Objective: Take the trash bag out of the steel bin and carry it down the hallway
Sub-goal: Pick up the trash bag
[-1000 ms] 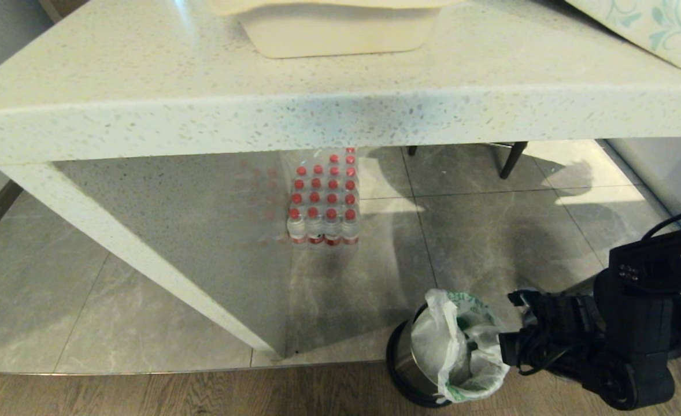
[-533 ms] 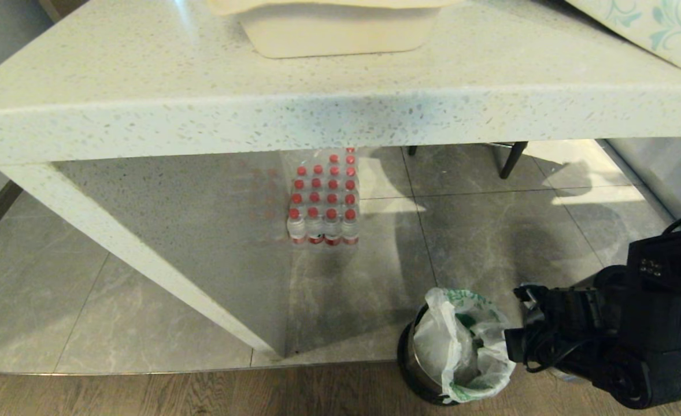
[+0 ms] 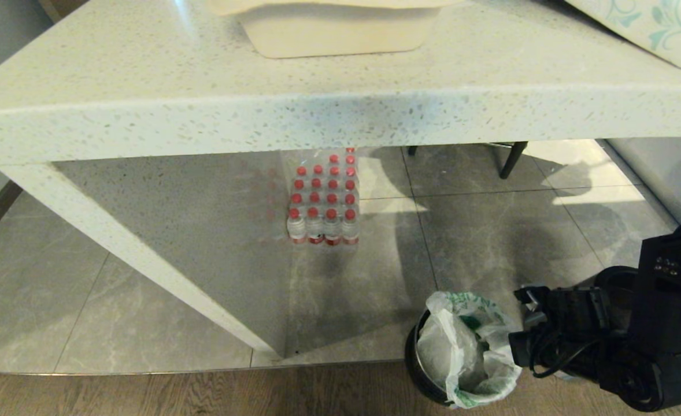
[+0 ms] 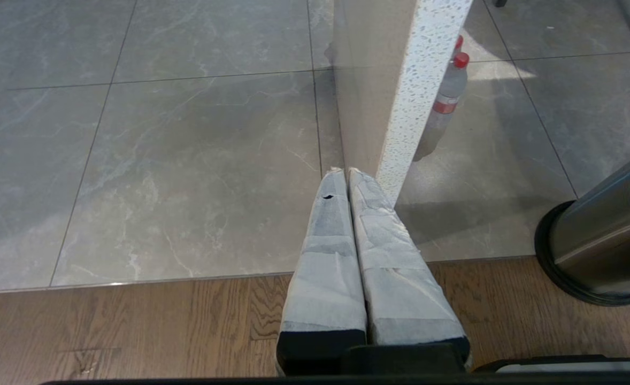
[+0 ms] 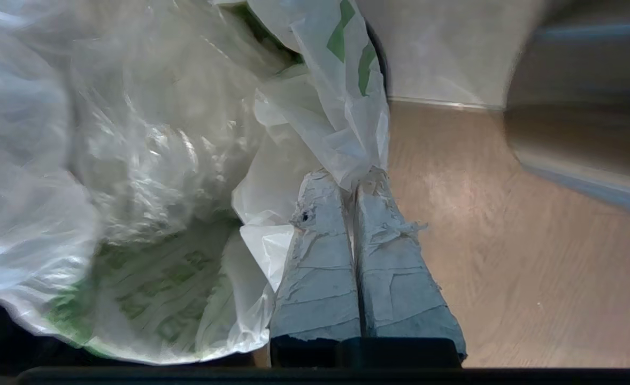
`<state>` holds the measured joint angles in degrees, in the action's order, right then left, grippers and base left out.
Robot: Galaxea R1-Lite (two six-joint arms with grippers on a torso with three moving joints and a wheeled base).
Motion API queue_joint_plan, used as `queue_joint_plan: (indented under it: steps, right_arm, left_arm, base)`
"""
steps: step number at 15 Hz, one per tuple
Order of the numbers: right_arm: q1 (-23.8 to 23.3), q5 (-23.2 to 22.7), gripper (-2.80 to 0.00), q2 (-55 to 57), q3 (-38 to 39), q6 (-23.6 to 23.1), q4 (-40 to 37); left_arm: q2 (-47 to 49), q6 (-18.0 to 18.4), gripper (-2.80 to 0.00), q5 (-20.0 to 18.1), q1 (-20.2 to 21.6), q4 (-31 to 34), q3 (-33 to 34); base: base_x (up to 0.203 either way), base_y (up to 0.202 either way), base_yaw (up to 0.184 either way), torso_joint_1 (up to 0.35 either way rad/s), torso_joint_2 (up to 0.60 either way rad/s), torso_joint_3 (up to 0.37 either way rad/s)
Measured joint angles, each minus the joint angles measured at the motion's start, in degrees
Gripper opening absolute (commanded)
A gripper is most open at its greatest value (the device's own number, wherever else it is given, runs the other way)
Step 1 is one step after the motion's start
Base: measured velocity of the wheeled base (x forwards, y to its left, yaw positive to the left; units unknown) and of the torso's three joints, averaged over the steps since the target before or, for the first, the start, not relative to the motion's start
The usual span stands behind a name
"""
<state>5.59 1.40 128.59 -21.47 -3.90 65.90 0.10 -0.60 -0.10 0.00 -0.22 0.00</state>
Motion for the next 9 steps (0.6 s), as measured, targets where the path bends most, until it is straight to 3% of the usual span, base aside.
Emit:
queue_joint_plan:
  steps: [9]
  right_arm:
    - [0.49,1.65,-2.80,-2.32,-0.53,-2.94,-2.21]
  left_arm:
    - [0.00,0.00,-2.80,0.00,0.00,-0.02,0.00]
  base:
    - [0.000,0.000,0.000,0.000,0.00,0.000]
